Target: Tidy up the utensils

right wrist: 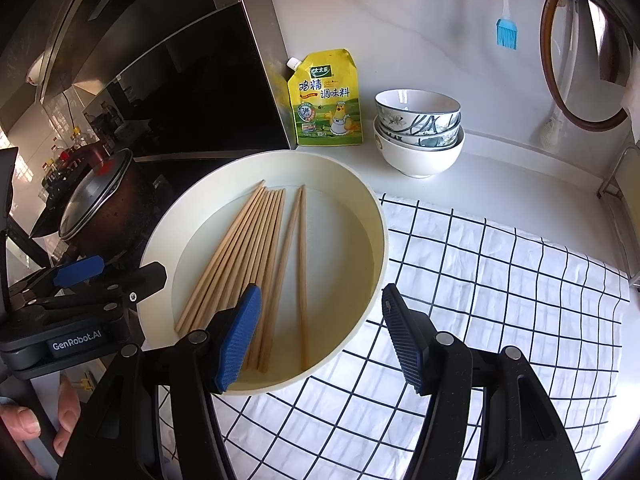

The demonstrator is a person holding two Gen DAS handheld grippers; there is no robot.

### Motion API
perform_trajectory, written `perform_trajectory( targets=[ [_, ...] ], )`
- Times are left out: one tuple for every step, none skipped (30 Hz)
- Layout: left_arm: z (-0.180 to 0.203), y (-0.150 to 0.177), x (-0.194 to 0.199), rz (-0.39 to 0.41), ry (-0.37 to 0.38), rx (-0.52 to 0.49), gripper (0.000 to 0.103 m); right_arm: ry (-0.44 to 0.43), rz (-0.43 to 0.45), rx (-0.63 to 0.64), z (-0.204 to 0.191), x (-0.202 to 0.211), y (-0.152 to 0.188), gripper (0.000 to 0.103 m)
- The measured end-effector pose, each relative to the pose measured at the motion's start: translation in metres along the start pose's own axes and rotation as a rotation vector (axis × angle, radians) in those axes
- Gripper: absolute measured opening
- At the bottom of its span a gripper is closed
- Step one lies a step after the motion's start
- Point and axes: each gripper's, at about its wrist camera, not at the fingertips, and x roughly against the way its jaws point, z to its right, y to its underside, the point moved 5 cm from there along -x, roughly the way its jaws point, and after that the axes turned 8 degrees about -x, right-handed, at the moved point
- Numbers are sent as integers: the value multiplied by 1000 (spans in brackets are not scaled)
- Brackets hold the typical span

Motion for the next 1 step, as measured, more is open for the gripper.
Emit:
perform_trajectory(
  targets=[
    [3, 0, 1, 5, 1, -6, 96, 2, 1, -3, 3, 1, 1, 60]
  ],
)
